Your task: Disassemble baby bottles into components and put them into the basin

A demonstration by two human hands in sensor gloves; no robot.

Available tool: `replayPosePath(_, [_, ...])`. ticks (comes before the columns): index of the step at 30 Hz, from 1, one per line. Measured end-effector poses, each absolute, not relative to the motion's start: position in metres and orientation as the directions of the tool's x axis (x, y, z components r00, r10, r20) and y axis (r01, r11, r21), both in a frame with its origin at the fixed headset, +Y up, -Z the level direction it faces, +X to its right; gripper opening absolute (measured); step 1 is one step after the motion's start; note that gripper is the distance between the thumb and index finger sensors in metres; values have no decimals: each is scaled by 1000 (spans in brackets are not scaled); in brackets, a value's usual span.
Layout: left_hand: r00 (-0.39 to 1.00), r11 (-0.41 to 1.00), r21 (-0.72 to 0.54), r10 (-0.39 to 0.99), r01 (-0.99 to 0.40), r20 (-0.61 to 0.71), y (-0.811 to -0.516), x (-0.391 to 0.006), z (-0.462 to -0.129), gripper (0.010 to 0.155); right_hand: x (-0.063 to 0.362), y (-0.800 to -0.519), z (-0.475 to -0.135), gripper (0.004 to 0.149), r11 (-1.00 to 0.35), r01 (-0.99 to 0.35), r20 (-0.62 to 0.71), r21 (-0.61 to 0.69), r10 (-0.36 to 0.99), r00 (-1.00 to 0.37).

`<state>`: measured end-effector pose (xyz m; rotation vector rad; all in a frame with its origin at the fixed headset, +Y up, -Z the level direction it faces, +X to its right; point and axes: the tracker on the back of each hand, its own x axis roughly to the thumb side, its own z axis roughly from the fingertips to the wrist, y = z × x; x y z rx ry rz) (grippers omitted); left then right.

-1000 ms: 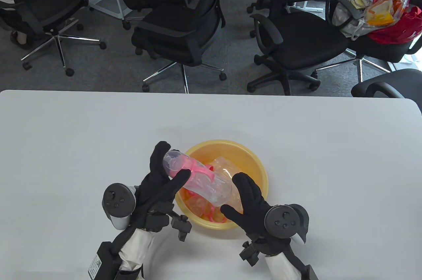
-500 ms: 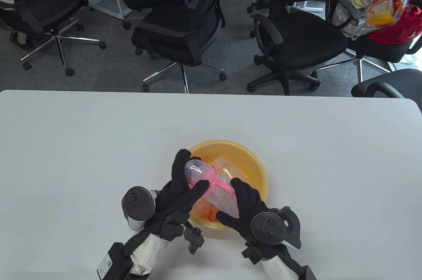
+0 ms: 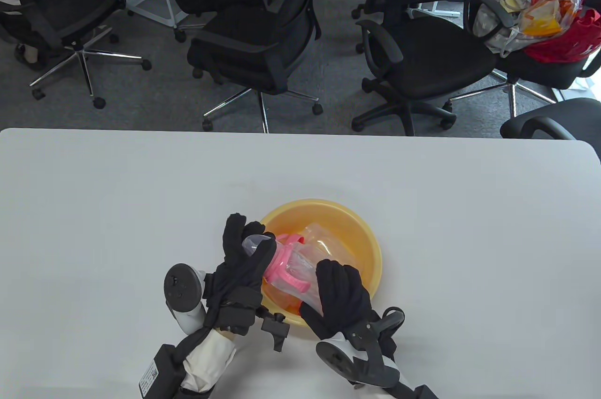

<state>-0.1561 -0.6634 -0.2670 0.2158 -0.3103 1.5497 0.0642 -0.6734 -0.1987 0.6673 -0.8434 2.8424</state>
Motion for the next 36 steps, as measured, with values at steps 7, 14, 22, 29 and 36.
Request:
replayPosePath(7, [76, 96, -29, 907, -995, 415, -661, -156, -268, 85, 74, -675, -208, 92, -871, -373, 537, -321, 157, -829])
replayPosePath(14, [100, 135, -35, 863, -990, 495, -653, -154, -263, 79, 84, -671, -215, 92, -858, -480, 589, -183, 295, -752])
replayPosePath(22, [115, 162, -46, 847, -986, 520, -651, -154, -264, 74, 89, -673, -222, 92, -845, -522, 603, -113, 360, -712])
replayPosePath(29, [100, 212, -122, 798, -969, 595, -645, -157, -266, 73, 99, -677, -230, 92, -791, -610, 625, 46, 499, -601])
replayPosePath(36, [-258, -113, -290, 807, -950, 531, -647, -175, -275, 71, 103, -679, -233, 92, -725, -669, 618, 166, 605, -502])
